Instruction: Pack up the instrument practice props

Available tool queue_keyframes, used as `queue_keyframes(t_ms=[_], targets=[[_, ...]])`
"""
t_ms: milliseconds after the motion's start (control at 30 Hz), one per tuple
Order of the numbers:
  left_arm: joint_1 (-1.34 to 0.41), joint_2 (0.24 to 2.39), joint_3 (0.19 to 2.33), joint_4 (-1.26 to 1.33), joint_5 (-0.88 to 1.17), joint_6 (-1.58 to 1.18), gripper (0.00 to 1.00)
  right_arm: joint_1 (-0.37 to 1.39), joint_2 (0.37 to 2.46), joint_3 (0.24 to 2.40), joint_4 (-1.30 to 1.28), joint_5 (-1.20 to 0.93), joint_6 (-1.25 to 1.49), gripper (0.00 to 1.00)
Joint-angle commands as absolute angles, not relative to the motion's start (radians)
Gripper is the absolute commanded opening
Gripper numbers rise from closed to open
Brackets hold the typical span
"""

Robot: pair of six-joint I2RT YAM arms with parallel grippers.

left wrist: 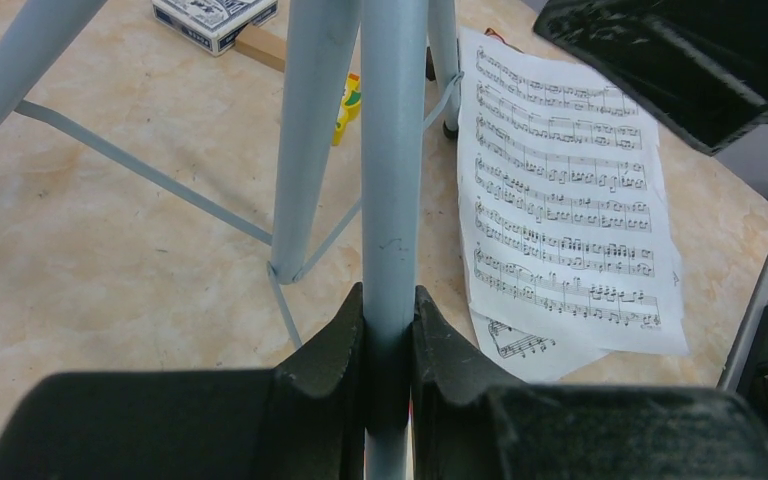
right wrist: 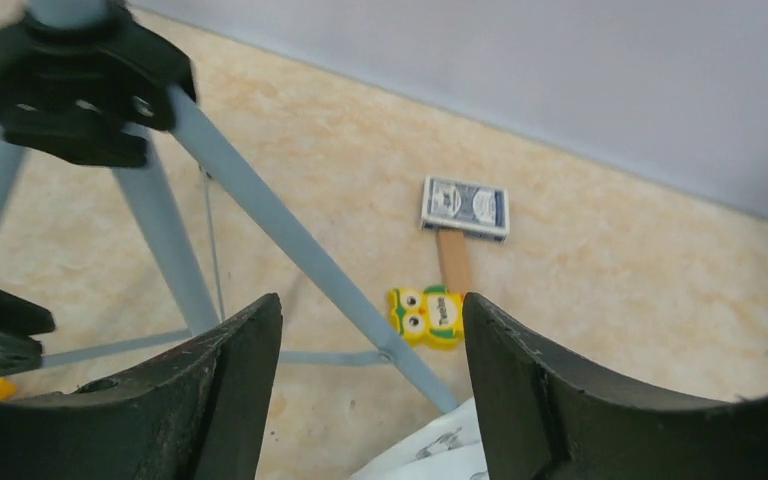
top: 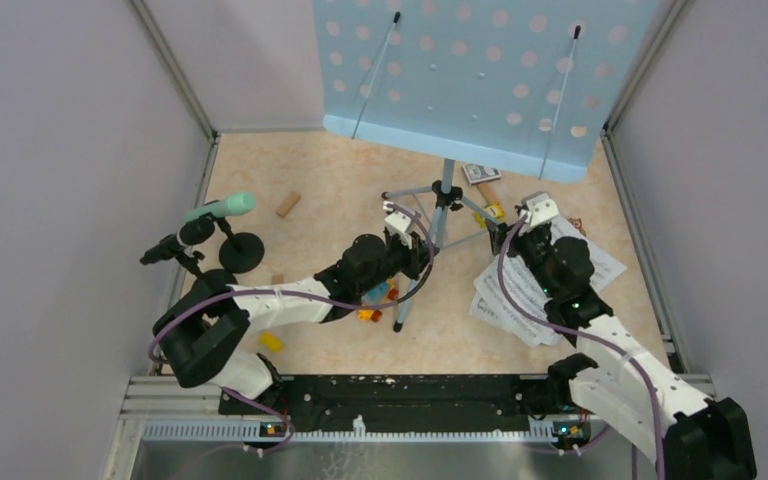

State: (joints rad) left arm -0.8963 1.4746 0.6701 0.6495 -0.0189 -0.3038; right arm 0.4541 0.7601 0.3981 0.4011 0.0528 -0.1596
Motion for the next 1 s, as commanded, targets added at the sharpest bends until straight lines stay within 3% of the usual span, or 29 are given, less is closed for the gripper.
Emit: queue_keyframes(t_ms=[0,233,433,533,667,733,967], targets=[[-0.884,1.513,0.677,0.359,-0.086,-0.322,0.0,0.359,0.863,0.444,0.443,-0.177,-0.025,0.65],[-0.882,1.504,0.668,0.359,-0.067,-0.315,0.0,0.356,1.094,0.461,0.739,-0.325,-0.189,0.62],[-0.881,1.498,0.673,0.335,-0.066,-0.296,0.0,0.357,1.24,0.539,0.757,-0.311,-0.303,0.54],[-0.875,1.491,0.68,0.324,-0.088,-0.292,0.0,0.357,1.284,0.547,0.794,-0.31,-0.325,0.44],[-0.871,1.486,0.692,0.324,-0.113,-0.277,0.0,0.375,1.315,0.551,0.831,-0.355,-0.331,0.14],[-0.87,1.49,0.704,0.337,-0.127,-0.254,0.0,0.414,1.318,0.551,0.872,-0.34,-0.326,0.04],[-0.87,1.52,0.796,0.336,-0.159,-0.192,0.0,0.564,1.344,0.565,1.075,-0.321,-0.216,0.0]])
